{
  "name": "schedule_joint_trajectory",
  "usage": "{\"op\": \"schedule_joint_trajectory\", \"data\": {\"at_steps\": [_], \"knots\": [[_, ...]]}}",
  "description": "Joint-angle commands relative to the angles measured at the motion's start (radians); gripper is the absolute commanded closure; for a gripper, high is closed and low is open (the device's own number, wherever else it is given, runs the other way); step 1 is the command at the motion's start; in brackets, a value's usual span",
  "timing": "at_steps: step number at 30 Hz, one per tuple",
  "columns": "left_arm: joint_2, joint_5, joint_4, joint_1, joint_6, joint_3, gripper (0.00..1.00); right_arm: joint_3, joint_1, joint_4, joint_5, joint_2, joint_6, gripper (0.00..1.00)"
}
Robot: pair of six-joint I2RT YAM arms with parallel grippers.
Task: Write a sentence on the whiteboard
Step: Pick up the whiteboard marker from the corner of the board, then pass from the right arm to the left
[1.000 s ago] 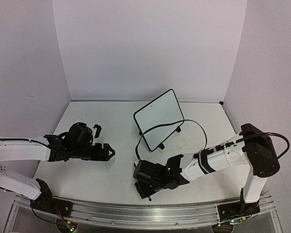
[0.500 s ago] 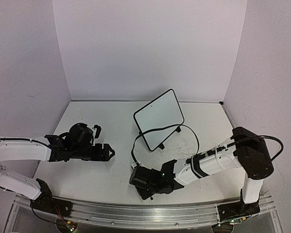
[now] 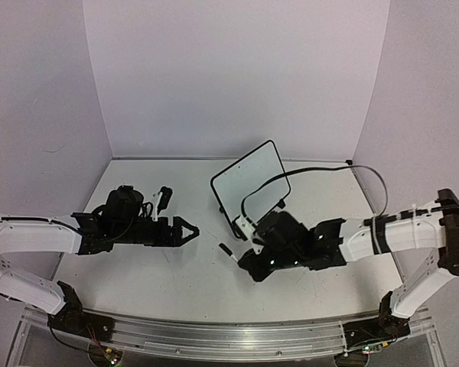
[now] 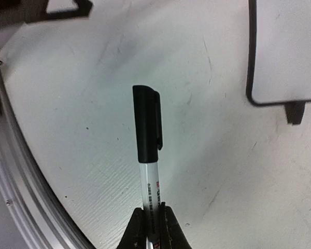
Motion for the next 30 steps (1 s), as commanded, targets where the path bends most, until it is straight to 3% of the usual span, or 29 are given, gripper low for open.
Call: {"op": "schedule_joint_trajectory", "data": {"at_steps": [1,4,9,18,30], "knots": [[0.119,0.351,0.249,-0.004,0.016,0.098,0.07,-0.028,-0.124,0.061,-0.264,-0.163,-0.238,1.0],[0.232,0.504,0.274,-0.011,0.0,0.206,0.09,-0.002,-0.166,0.012,-0.272,-0.199,-0.325,1.0],[0.316,0.588,0.278,-0.018,-0.002,0.301,0.13,0.063,-0.185,-0.05,-0.289,-0.181,-0.444,1.0],[0.383,0.621,0.277,-0.022,-0.043,0.341,0.49,0.097,-0.2,-0.074,-0.277,-0.16,-0.484,1.0],[0.407,0.607,0.277,-0.028,-0.046,0.351,0.73,0.093,-0.211,-0.066,-0.295,-0.149,-0.489,1.0]]}}
